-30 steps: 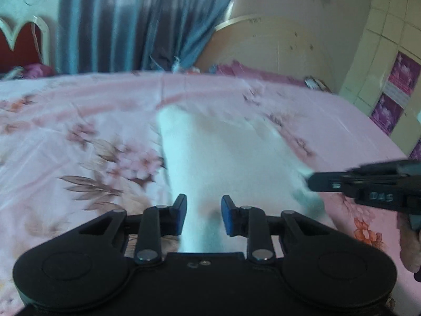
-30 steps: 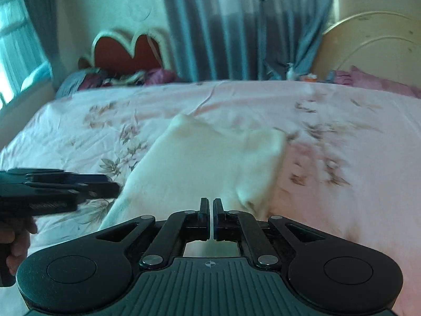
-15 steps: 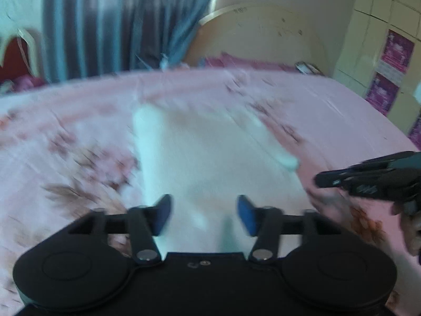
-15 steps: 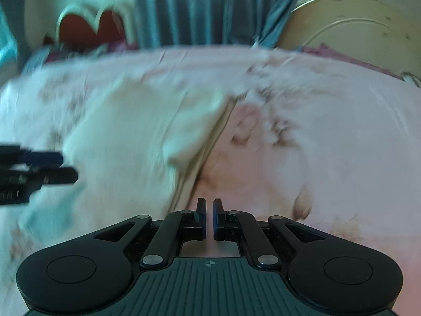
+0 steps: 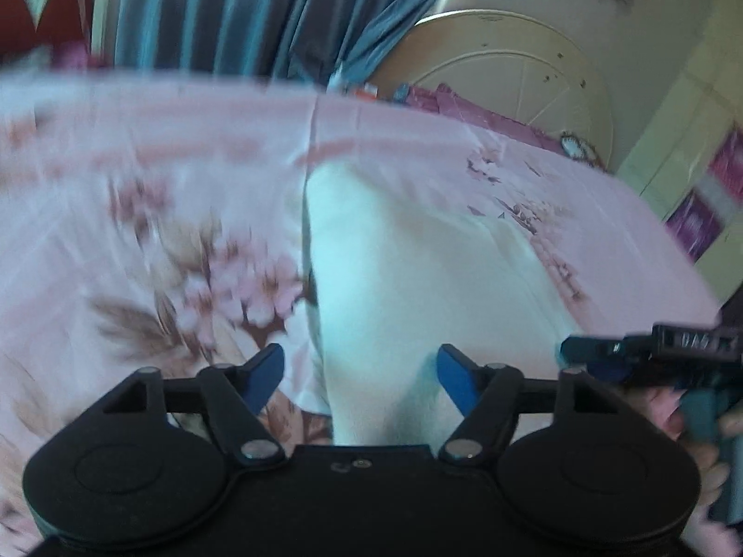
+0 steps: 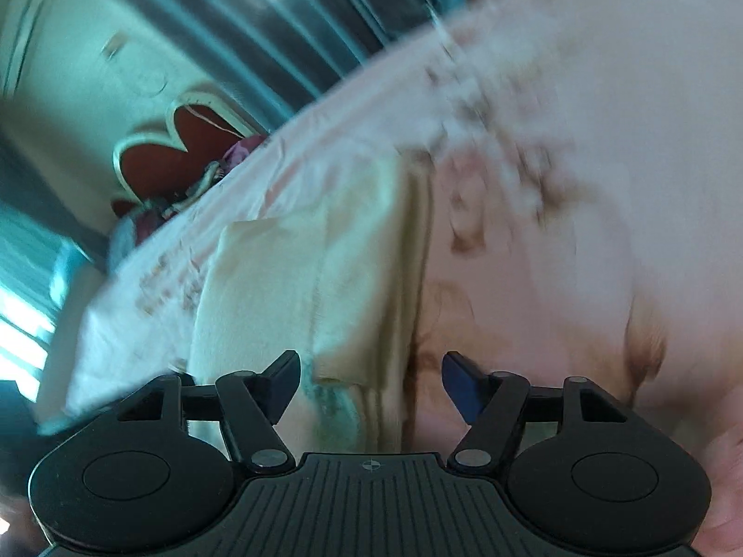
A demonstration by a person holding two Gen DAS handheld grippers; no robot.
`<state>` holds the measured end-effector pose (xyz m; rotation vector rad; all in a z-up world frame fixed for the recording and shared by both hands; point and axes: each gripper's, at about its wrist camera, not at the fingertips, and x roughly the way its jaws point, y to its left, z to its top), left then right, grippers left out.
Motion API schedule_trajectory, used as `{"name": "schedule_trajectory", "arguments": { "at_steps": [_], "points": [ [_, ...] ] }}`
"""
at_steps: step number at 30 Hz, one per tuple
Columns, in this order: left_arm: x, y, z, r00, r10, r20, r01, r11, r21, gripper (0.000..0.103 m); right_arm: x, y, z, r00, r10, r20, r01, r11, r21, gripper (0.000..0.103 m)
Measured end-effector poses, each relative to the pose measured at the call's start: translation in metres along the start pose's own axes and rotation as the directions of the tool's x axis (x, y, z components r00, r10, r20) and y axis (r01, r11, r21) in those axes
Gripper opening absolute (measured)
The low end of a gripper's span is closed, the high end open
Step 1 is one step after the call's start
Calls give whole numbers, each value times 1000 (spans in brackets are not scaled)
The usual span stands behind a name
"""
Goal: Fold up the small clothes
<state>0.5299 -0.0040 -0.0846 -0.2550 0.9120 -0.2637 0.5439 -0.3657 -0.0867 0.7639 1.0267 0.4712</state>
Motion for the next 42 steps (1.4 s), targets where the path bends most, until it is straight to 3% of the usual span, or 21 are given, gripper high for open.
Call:
{"name": "schedule_trajectory", "arguments": {
  "at_steps": [4,7,8,9,10,12,14,16,18,19,23,26,27,29,31,36,42],
  "points": [
    [16,27,-1,993,-114,-36,106,978,-180,67,-2,-11,10,998,55,-12,-54,997,54,68],
    [24,31,-1,987,-153,-38,141,963,-229,66,4,-9,14,997,70,-24,-69,997,43,67],
    [26,30,0,987,-156,-36,144,963,-230,64,8,-4,15,998,52,-26,-52,998,19,58],
    [27,26,1,989,-144,-39,132,966,-223,48,13,3,15,999,25,-30,-25,1000,-9,52],
    [29,19,3,990,-131,-46,119,972,-201,45,17,11,12,1000,3,-25,-4,999,-45,48],
    [26,-11,9,999,-15,-51,13,999,-53,43,22,30,12,998,-64,-15,61,985,-160,41],
    [20,-42,10,996,83,-27,-79,989,124,43,20,43,5,994,-105,7,103,961,-256,40],
    [18,-44,9,993,114,-22,-110,984,141,49,18,35,2,996,-87,7,87,970,-226,40],
    [11,-33,7,991,130,-5,-129,985,112,67,10,22,4,999,-47,3,47,987,-152,44],
    [7,-27,7,991,135,7,-135,986,99,69,5,16,4,999,-41,5,42,991,-131,55],
    [17,-8,11,997,45,-62,-45,999,-12,69,12,11,11,1000,-10,6,10,997,-76,61],
    [33,3,13,991,-94,-91,81,986,-143,51,20,28,12,998,-55,1,54,988,-147,60],
    [36,3,13,991,-97,-87,84,986,-143,45,23,34,11,997,-75,4,74,981,-178,49],
    [36,-6,16,994,-66,-83,59,995,-86,40,23,46,7,994,-109,25,111,969,-221,33],
    [28,-21,19,997,-17,-73,18,1000,14,34,17,67,-2,985,-154,77,170,938,-302,29],
    [-3,-36,23,1000,16,-22,-13,988,154,32,7,111,-26,965,-198,172,250,895,-368,28],
    [-52,-4,31,999,50,22,-54,973,223,32,27,174,-48,967,-179,181,238,885,-401,28]
  ]
}}
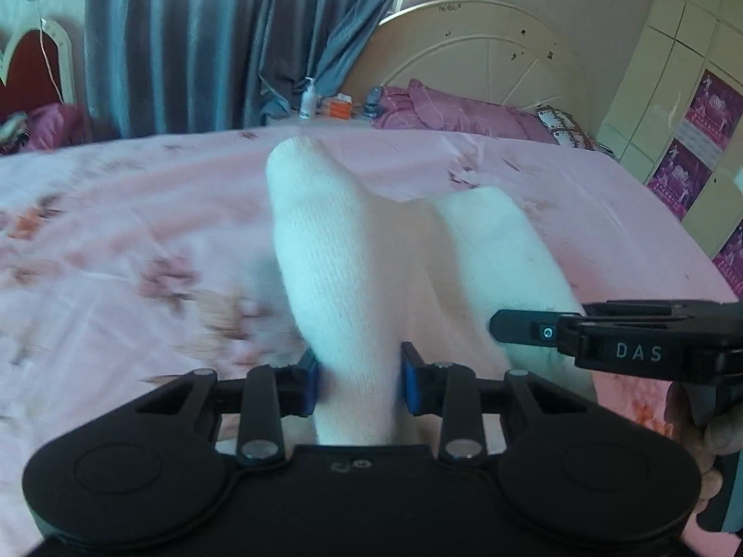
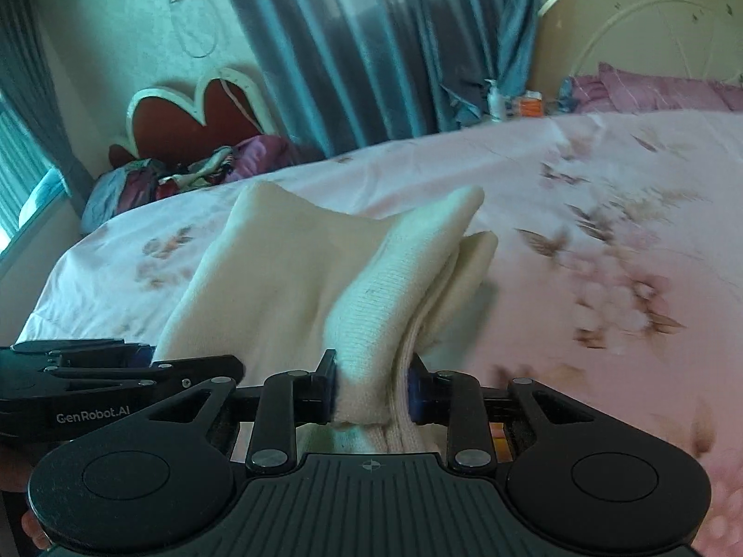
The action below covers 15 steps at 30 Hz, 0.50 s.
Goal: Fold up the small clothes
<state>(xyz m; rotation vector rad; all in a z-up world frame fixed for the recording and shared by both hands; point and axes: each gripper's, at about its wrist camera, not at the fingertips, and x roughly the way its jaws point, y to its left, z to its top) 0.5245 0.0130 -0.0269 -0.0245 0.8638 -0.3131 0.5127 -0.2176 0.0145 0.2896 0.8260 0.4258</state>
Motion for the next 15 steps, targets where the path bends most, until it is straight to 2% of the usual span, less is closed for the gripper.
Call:
{"name": "schedule_trajectory", "arguments": {
  "at_steps": [10,15],
  "points": [
    [-48,114,-28,996,72,-50,-74,997,-23,33,78,127,-19,994,82,-68,-85,996,-35,28],
    [-51,151,-47,997,12,-81,-17,998,-63,34,102,155,-33,993,62,-105,-70,995,-73,28]
  ]
}}
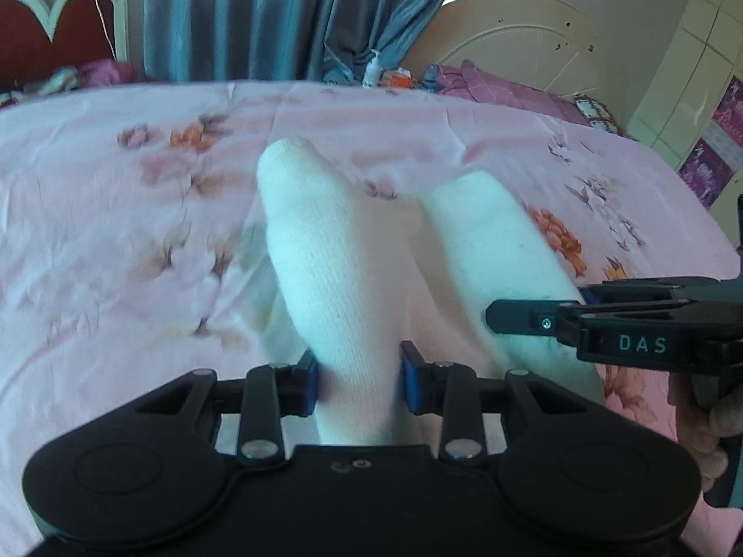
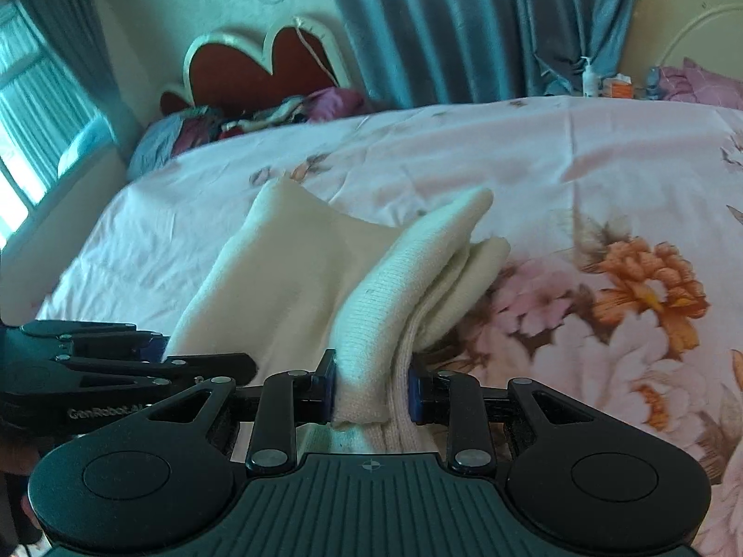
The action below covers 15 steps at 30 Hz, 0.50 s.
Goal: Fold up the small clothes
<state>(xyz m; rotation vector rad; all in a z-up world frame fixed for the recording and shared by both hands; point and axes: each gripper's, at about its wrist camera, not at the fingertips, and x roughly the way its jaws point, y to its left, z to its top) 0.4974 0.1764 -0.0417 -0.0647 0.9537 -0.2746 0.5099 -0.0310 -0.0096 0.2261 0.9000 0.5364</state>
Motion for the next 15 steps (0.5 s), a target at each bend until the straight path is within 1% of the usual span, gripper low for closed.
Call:
{"name": "schedule_trajectory", "arguments": {
  "at_steps": [1,2,4,5,6,7,8,10,12,13,15],
  "points": [
    [4,5,-3,1000,-13,-8,13,1000,-8,34,5,-1,-1,1000,-24,-12,24,1000,6,28],
    [10,7,-5,1000,-21,-15,21,1000,-9,37,10,-4,-3,998,-53,-24,53,999,8,28],
    [20,9,-10,1000,-23,-11,23,1000,-11,48,18,-14,-8,996,-75,-50,77,996,36,28],
    [22,10,-13,1000,-5,3,5,1000,-4,67,22,-21,-11,996,-73,-57,76,995,59,28],
    [25,10,-16,999,27,20,-28,999,19,76,24,-25,-12,997,-64,-52,67,995,76,28],
    [24,13,-21,999,28,28,-29,999,31,76,24,-27,-12,997,-64,-50,68,995,80,28],
    [26,17,-22,1000,7,28,-7,1000,15,74,25,-27,-12,996,-69,-49,73,994,76,28],
    [27,27,-22,999,-26,26,27,999,-27,74,25,-26,-12,996,-72,-46,75,994,79,28],
    [22,30,-21,999,-30,23,31,999,-24,74,24,-29,-11,997,-68,-46,72,993,96,30],
    [14,31,-20,999,-23,31,23,1000,-12,74,20,-29,-10,997,-71,-42,75,992,103,35],
    [-7,33,-20,998,7,69,-9,1000,26,70,-3,-27,-8,991,-134,-1,134,987,86,50]
  ]
}}
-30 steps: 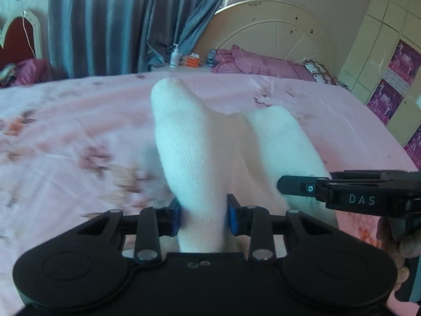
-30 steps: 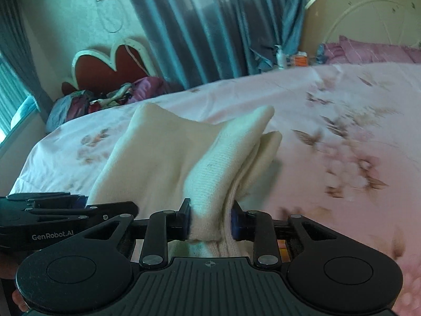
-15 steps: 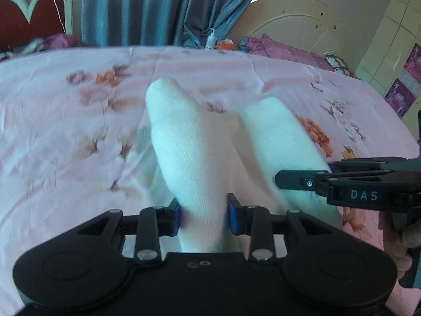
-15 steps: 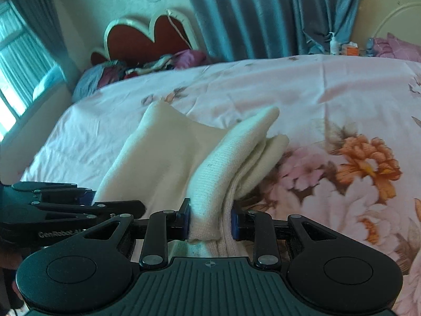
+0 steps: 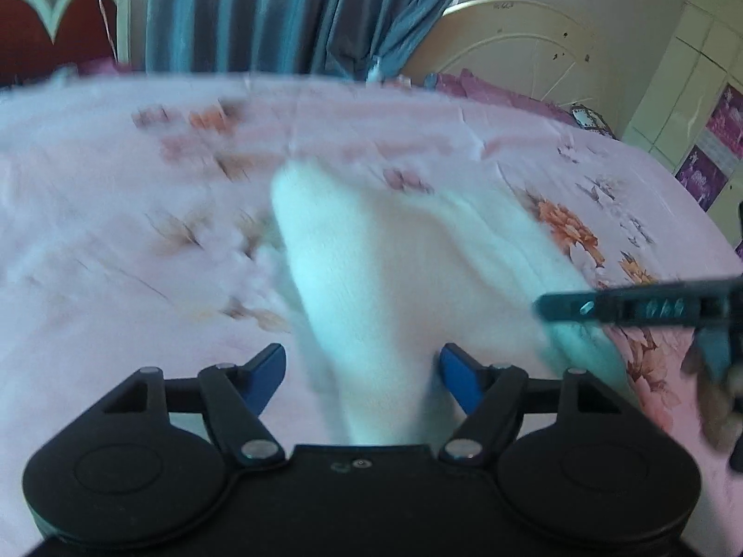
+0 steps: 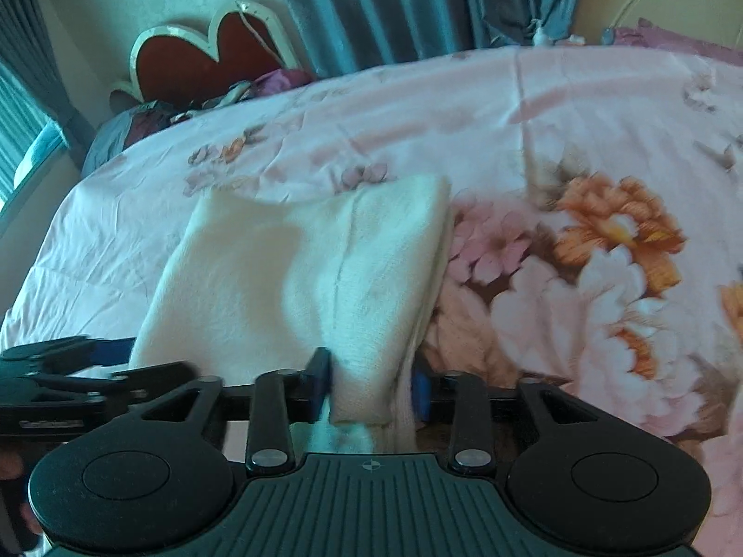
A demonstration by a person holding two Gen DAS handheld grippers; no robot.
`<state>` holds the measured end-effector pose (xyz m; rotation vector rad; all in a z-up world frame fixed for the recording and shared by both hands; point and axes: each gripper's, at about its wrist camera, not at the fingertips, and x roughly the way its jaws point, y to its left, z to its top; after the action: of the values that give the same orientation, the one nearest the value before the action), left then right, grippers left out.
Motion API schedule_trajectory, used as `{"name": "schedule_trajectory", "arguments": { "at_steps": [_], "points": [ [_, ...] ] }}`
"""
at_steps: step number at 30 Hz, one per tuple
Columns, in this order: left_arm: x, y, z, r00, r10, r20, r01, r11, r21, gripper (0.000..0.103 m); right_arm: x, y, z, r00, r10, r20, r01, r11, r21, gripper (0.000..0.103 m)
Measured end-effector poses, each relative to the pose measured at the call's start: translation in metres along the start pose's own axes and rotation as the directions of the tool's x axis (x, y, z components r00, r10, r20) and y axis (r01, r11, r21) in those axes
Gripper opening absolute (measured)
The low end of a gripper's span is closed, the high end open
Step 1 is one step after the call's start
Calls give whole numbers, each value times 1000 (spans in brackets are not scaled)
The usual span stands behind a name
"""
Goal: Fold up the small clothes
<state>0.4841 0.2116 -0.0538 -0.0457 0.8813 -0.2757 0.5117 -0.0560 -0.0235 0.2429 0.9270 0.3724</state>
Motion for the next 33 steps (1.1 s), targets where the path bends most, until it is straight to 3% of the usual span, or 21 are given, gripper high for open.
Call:
{"name": "schedule_trajectory", "arguments": {
  "at_steps": [1,3,4,5,8,10,12,14,20,26,27,29,30,31,33],
  "points": [
    [-10,3,2,1000,16,26,-17,1000,12,68,-14,1,3,998,-35,59,36,999,-22,55],
    [-17,8,10,999,-2,50,1,1000,29,50,-25,8,12,995,-21,101,30,996,-80,55],
    [-14,7,15,999,-20,51,17,999,46,46,-25,16,17,994,-2,106,15,993,-120,49],
    [-9,4,20,998,-32,53,29,998,64,44,-20,26,21,995,10,97,7,984,-175,35],
    [9,-7,27,997,-60,42,55,993,102,37,6,47,22,1000,0,32,9,955,-297,16],
    [19,-16,26,997,-68,31,63,989,137,37,26,44,18,998,-54,-13,47,947,-318,5],
    [30,-22,19,997,-74,7,73,987,145,39,38,31,14,995,-103,-17,93,949,-300,0],
    [38,-24,15,997,-73,2,72,986,150,39,40,19,13,989,-144,-16,134,951,-280,0],
    [36,-28,17,999,-47,-1,47,988,144,39,25,3,9,993,-120,-11,114,966,-234,0],
    [-8,-34,11,998,-14,66,5,991,131,37,-24,20,5,998,-7,62,19,981,-195,1],
    [-17,-36,6,997,-26,78,16,993,118,37,-29,25,2,999,11,53,-1,980,-199,5],
    [-32,-43,-8,995,-55,79,46,993,108,36,-35,33,-7,998,31,46,-20,975,-221,46],
    [-36,-48,-14,996,-53,75,44,992,118,34,-37,36,-14,998,49,48,-35,968,-248,55],
    [-37,-51,-22,996,-51,66,43,992,122,33,-36,40,-19,998,59,33,-48,963,-265,55],
    [-28,-53,-35,997,-64,31,60,993,102,32,-26,43,-30,999,39,-24,-45,952,-303,25]
  ]
}}
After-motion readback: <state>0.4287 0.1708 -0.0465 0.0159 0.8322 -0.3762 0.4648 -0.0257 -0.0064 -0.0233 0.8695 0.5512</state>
